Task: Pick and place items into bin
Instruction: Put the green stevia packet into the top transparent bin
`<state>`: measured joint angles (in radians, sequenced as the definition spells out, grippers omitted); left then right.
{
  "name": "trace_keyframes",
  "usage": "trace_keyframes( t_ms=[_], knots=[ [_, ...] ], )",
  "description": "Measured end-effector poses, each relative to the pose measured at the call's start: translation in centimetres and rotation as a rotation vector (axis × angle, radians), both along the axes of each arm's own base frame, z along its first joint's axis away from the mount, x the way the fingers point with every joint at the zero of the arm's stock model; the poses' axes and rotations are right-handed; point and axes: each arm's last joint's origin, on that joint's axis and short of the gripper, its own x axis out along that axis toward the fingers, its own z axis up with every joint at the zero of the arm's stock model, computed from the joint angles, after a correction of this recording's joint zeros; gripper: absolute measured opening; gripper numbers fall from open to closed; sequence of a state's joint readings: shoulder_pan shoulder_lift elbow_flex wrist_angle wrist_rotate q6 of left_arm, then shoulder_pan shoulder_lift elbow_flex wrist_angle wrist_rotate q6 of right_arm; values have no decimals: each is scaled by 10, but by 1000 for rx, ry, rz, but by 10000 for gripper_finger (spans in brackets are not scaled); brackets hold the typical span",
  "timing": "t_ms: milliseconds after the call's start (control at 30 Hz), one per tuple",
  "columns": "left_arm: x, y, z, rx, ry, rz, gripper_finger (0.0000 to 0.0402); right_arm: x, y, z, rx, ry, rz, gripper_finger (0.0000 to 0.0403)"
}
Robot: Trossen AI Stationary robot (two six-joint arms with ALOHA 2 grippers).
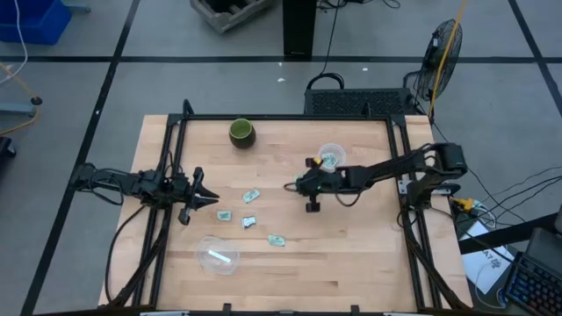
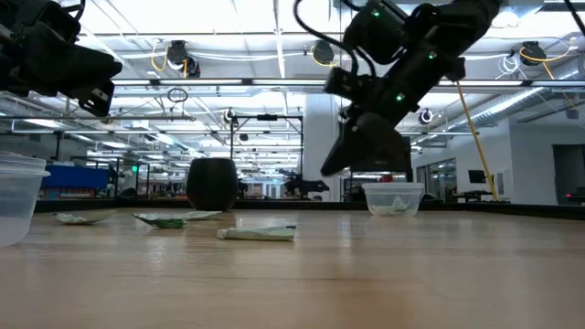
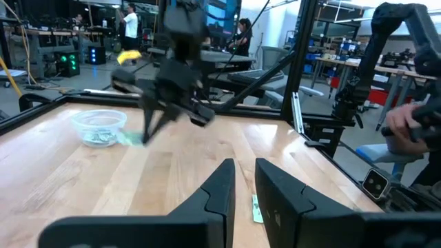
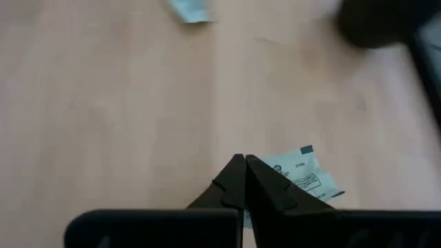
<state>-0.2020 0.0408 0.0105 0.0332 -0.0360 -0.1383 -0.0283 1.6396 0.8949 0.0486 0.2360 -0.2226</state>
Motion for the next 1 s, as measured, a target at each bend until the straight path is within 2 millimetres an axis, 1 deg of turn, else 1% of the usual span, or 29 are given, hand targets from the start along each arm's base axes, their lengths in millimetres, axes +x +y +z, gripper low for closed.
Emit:
trace_keyframes(
  t_ms=[100, 233, 400, 533, 700, 1000],
  knots=[
    [0, 0, 0, 0, 0, 0, 61, -14, -16, 10, -1, -85, -59, 0],
    [0, 0, 0, 0, 0, 0, 61, -36, -37, 17, 15, -209, -159, 0],
    [0, 0, 0, 0, 1, 0, 60, -62, -64, 16, 58, -281, -324, 0],
    [0, 0, 0, 0, 1, 0, 60, -77, -82, 5, 98, -274, -442, 0],
    [0, 0, 0, 0, 0, 0, 61, -87, -90, -3, 118, -259, -504, 0],
    [0, 0, 0, 0, 0, 0, 60, -89, -93, -5, 234, -290, -548, 0]
  ],
)
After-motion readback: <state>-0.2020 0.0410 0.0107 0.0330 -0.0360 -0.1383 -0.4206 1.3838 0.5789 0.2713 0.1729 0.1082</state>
